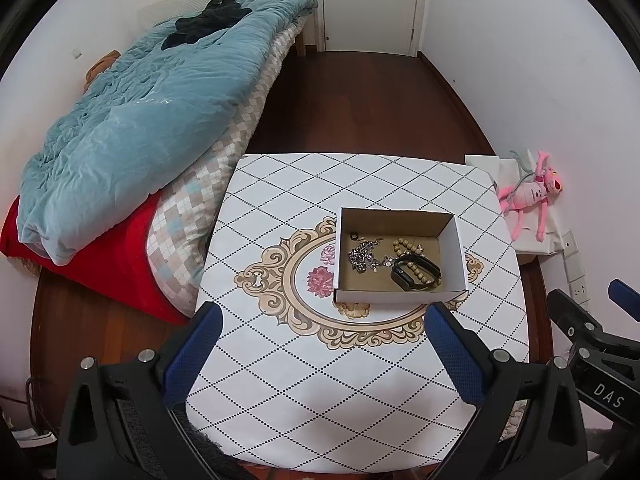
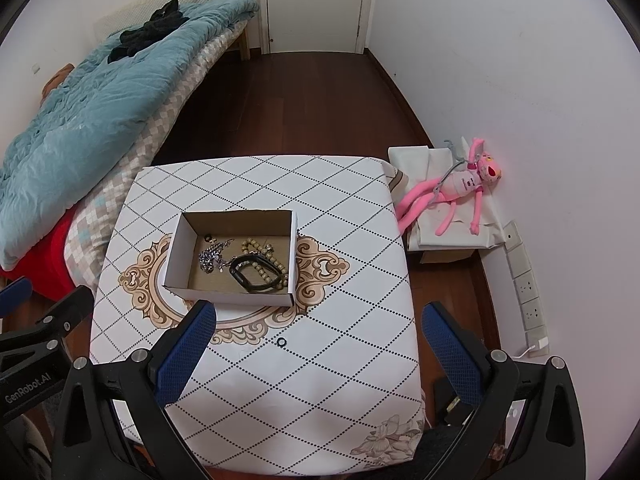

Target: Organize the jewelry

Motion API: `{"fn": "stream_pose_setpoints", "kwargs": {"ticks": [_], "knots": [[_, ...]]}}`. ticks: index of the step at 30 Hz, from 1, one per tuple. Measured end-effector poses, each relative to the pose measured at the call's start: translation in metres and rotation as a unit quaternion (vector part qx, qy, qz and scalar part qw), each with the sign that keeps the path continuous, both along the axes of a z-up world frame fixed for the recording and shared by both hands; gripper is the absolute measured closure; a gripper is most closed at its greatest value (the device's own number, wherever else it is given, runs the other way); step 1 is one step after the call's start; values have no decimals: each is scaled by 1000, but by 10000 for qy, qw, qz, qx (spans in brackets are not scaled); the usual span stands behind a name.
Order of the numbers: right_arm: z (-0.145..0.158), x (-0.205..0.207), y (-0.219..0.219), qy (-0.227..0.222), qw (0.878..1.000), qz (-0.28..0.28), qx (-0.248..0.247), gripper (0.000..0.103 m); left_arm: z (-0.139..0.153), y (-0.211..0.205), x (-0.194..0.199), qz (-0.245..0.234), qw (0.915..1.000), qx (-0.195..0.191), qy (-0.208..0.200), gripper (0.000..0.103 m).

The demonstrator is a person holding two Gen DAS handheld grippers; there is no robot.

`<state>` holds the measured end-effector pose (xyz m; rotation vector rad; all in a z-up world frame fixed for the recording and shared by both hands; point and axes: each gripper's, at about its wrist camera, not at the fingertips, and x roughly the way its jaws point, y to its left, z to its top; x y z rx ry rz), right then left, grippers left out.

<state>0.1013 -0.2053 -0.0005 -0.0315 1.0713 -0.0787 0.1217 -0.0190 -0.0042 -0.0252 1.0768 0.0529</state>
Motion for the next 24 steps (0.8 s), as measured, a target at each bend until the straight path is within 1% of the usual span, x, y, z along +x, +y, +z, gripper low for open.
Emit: {"fn": "stream_pose_setpoints", "kwargs": {"ticks": [24], "knots": [[-3, -1, 0, 24, 10000, 23, -32, 0, 0, -2, 0, -32, 10000, 15, -2, 0]]}}
